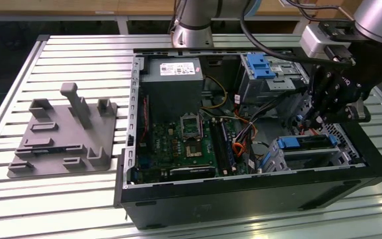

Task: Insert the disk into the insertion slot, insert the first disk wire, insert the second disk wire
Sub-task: 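Insert the second disk wire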

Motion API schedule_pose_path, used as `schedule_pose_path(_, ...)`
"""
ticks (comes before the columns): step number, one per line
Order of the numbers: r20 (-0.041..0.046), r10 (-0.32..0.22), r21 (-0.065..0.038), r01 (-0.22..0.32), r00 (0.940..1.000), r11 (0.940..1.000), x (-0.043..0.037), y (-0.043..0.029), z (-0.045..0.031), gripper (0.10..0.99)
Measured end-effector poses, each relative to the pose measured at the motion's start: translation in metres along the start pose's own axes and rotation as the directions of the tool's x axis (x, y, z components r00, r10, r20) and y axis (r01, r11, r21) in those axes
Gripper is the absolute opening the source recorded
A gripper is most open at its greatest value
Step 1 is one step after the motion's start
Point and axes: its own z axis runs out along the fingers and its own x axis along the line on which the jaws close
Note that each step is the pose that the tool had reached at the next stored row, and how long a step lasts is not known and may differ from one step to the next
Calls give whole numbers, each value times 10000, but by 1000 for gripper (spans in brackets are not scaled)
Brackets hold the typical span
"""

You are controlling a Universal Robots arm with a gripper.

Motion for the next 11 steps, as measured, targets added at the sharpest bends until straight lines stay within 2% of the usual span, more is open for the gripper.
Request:
schedule_pose_path(4,-3,-88,-1,88,10000,10000,3,35,-26,220)
schedule_pose_path(8,4,-93,-1,93,10000,10000,5,54,-151,220)
schedule_pose_path(11,7,-93,-2,93,10000,10000,8,109,-170,220)
